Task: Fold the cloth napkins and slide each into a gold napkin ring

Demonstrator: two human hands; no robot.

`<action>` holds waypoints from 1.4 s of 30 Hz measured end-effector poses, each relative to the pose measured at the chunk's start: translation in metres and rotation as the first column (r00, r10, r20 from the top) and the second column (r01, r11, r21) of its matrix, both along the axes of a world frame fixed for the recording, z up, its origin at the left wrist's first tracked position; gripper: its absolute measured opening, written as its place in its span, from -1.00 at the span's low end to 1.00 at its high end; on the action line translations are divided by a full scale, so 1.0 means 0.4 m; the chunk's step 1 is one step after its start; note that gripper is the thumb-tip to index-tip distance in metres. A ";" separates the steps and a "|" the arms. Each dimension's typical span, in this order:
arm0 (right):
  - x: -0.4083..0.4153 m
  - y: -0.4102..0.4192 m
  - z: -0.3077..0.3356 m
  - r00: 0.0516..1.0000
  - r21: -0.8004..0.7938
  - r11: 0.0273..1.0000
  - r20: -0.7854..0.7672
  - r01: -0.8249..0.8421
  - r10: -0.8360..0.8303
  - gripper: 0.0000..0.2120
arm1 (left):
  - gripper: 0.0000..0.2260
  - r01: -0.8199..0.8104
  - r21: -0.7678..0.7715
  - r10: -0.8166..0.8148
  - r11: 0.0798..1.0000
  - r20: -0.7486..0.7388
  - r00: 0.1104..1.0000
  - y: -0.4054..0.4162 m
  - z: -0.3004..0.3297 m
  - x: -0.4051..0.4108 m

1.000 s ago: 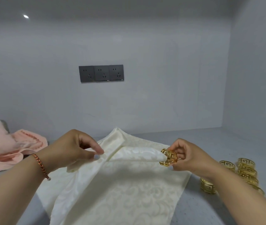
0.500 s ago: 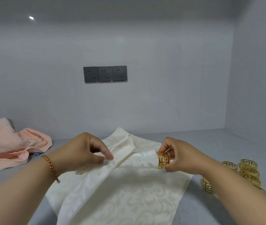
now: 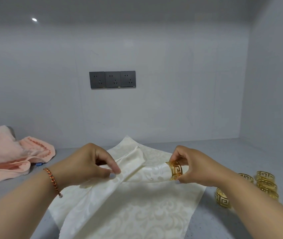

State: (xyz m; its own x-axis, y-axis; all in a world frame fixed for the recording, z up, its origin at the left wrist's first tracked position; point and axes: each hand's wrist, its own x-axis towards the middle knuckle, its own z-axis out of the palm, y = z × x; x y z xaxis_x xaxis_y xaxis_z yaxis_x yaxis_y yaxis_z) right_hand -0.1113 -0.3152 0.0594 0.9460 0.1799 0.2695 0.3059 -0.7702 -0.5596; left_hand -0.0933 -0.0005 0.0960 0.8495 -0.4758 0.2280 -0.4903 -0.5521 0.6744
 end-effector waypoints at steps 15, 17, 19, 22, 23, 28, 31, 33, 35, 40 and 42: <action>-0.033 0.083 0.011 0.995 -0.020 0.996 0.048 -0.091 0.092 -0.63 | -0.83 0.044 -0.022 -0.044 0.999 -0.002 0.999 -0.023 -0.014 0.018; -0.030 0.097 0.005 0.995 0.038 0.995 0.031 -0.096 0.095 -0.64 | -0.87 0.057 -0.029 -0.057 0.998 -0.015 0.998 -0.032 -0.023 0.020; -0.027 0.100 -0.001 0.996 0.140 0.986 0.024 -0.092 0.090 -0.65 | -0.81 0.086 -0.047 -0.088 0.995 -0.038 0.995 -0.036 -0.032 0.022; -0.030 0.101 -0.014 0.997 0.242 0.967 0.030 -0.081 0.076 -0.66 | -0.62 0.158 -0.059 -0.161 0.986 -0.057 0.985 -0.039 -0.040 0.018; -0.031 0.101 -0.019 0.997 0.252 0.964 0.033 -0.081 0.075 -0.66 | -0.57 0.181 -0.044 -0.183 0.982 -0.052 0.982 -0.041 -0.043 0.016; -0.037 0.093 -0.023 0.997 0.311 0.948 0.047 -0.071 0.059 -0.60 | -0.43 0.171 0.068 -0.170 0.983 -0.030 0.985 -0.047 -0.055 0.010; -0.039 0.092 -0.024 0.994 0.296 0.949 0.068 -0.106 0.089 -0.68 | -0.44 0.198 0.096 -0.193 0.976 -0.059 0.979 -0.053 -0.057 0.005; -0.042 0.094 -0.023 0.991 0.281 0.952 0.087 -0.126 0.105 -0.68 | -0.46 0.223 0.130 -0.215 0.966 -0.074 0.974 -0.056 -0.053 0.001; -0.046 0.094 -0.020 0.988 0.278 0.950 0.096 -0.144 0.122 -0.67 | -0.47 0.245 0.175 -0.234 0.954 -0.080 0.969 -0.057 -0.044 -0.001; -0.056 0.097 -0.007 0.983 0.234 0.956 0.082 -0.177 0.162 -0.66 | -0.44 0.315 0.305 -0.290 0.899 -0.127 0.949 -0.065 -0.006 -0.010; -0.060 0.103 -0.002 0.981 0.185 0.964 0.071 -0.191 0.181 -0.66 | -0.45 0.343 0.372 -0.316 0.862 -0.133 0.939 -0.071 0.004 -0.010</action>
